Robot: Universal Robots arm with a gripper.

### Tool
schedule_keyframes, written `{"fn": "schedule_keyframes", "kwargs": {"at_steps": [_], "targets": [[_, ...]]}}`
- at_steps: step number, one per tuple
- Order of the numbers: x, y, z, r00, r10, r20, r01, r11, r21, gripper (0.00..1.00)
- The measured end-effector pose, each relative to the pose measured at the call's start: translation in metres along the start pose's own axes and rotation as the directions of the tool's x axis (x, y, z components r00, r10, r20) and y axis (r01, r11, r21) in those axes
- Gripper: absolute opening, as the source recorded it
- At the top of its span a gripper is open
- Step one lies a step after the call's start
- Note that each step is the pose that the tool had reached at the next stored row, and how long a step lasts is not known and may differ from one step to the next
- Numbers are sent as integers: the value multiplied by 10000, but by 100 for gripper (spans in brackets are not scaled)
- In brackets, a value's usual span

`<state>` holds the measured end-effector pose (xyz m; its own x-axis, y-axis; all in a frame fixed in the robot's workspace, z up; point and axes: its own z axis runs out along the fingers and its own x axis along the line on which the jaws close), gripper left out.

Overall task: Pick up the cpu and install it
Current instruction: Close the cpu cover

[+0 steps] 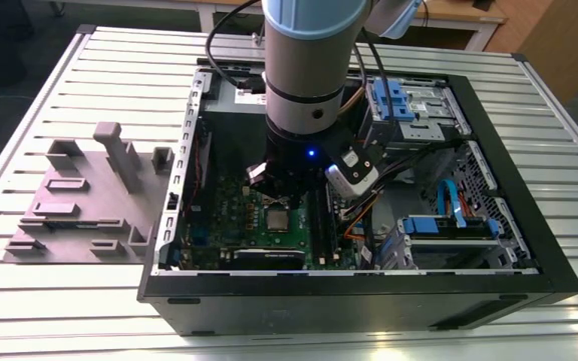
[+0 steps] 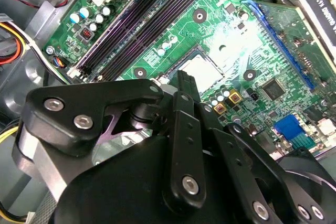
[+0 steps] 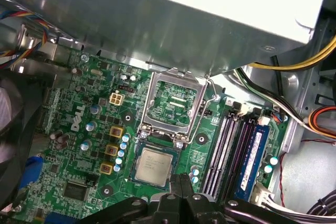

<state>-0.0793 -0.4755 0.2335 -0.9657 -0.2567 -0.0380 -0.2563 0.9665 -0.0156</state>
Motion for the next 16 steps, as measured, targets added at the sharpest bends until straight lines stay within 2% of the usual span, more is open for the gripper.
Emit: {"fn": "schedule_keyframes", "kwargs": {"at_steps": [16], "targets": [[0,0,1,9999,-160,3,160,9999,-6,10]]}}
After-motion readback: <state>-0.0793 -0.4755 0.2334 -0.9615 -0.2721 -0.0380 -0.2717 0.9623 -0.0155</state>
